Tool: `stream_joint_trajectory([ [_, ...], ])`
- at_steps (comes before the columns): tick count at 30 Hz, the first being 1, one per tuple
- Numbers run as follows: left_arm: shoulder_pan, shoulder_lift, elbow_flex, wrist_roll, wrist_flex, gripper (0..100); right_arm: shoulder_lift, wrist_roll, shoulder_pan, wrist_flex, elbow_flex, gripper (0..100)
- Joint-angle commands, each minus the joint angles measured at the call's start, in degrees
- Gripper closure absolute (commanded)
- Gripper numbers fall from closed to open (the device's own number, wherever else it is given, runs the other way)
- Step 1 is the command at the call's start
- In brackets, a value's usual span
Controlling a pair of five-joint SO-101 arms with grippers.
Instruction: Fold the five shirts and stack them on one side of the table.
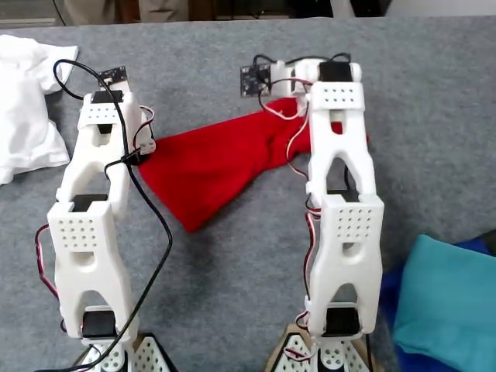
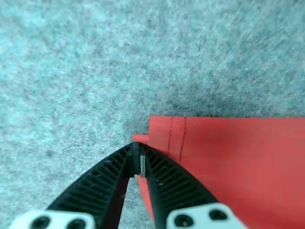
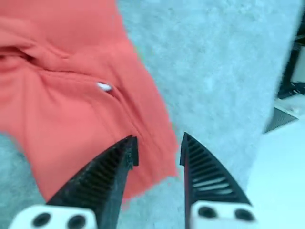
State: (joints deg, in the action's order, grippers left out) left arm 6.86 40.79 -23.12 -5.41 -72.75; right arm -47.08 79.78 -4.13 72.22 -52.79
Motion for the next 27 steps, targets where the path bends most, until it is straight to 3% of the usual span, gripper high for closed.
stream_joint_trajectory([
  [1, 2.20, 0.22, -0.79, 0.09, -0.26, 98, 0.75, -0.97, 3.12, 5.63, -8.40, 83.9],
  [7, 2.20, 0.22, -0.79, 0.09, -0.26, 98, 0.48, -1.76, 9.19, 19.96, -12.00, 83.9],
  [12, 2.20, 0.22, -0.97, 0.09, -0.26, 98, 0.22, -13.71, 11.91, 24.88, -11.82, 88.8],
  [18, 1.67, 0.13, -2.55, -0.44, -0.35, 98, -0.40, -33.67, 9.10, 24.62, -13.05, 95.6],
  [22, -0.88, 0.13, -6.33, -6.15, -2.64, 98, -0.40, -47.12, 6.64, 22.24, -13.67, 97.4],
  [27, -8.53, 1.27, -12.66, -10.11, -8.62, 98, -0.48, -50.90, 2.51, 18.73, -11.56, 98.7],
])
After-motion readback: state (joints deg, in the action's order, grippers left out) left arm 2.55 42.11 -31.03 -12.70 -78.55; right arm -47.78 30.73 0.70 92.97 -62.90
